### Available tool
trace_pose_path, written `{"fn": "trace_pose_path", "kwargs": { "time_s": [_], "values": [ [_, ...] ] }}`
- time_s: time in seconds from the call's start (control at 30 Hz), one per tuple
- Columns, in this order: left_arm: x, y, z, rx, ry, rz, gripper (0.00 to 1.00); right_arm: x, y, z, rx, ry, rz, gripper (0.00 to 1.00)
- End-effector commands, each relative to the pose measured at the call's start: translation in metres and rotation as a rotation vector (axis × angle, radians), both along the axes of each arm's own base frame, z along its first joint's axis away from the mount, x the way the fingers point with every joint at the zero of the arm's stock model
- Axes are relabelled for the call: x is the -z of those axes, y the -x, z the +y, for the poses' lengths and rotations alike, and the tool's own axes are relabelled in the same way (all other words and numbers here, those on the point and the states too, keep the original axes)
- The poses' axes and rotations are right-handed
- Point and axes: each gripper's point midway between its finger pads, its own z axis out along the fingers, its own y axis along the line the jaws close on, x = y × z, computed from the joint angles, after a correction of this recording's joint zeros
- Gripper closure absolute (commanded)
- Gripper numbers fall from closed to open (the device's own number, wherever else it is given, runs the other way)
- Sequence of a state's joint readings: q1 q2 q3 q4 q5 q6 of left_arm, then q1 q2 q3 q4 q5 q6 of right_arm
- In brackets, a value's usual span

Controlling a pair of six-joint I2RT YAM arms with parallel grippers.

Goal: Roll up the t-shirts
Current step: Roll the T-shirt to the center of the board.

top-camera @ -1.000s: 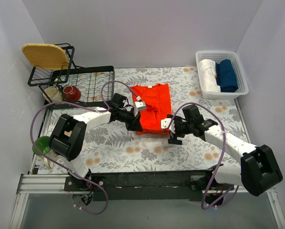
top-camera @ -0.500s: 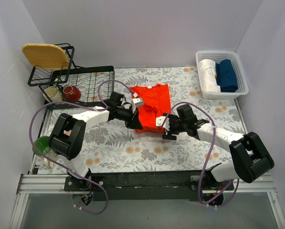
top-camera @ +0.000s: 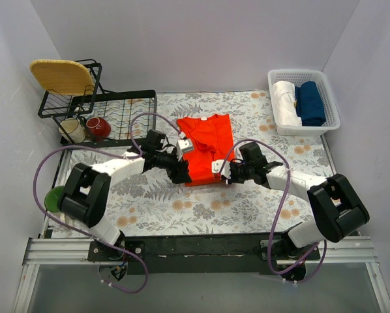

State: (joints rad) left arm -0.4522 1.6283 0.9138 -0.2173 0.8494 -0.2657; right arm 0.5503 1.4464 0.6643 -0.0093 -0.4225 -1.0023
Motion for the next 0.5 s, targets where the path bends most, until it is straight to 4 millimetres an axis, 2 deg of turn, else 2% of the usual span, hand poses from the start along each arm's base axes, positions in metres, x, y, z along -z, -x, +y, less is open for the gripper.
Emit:
{"fn": "trace_pose_path", "kwargs": {
  "time_s": [0.0,0.33,0.47],
  "values": [
    [-0.02,0.001,0.003,0.086,-0.026,-0.388,0.39,-0.011,0.003,0.005,-0.033,-0.016,0.021,0.92],
    [0.006,0.016,-0.014,0.197,-0.038,-0.422,0.37,-0.005,0.011,0.003,-0.007,-0.001,0.101,0.93],
    [0.011,0.025,-0.022,0.229,-0.029,-0.432,0.38,-0.007,0.007,0.005,0.015,-0.008,0.118,0.93]
  ]
}}
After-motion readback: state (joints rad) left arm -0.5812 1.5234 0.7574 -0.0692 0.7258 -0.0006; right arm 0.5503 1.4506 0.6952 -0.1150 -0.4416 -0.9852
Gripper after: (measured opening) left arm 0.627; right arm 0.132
